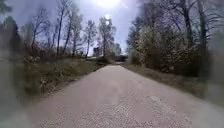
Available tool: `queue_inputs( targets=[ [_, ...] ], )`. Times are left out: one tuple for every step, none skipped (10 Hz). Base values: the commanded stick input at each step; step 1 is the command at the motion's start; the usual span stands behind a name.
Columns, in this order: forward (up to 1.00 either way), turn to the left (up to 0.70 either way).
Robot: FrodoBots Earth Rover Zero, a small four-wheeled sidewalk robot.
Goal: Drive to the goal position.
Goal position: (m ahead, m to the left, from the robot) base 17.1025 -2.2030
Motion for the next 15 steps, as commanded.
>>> queue_inputs(
  targets=[
    [0.7, 0.0],
    [0.7, 0.0],
    [0.7, 0.0],
    [0.7, 0.0],
    [0.7, 0.0],
    [0.7, 0.0],
    [0.7, 0.0],
    [0.7, 0.0],
    [0.7, 0.0],
    [0.7, 0.0],
    [0.7, 0.0],
    [0.7, 0.0],
    [0.7, 0.0],
    [0.7, 0.0],
    [0.7, 0.0]
  ],
)
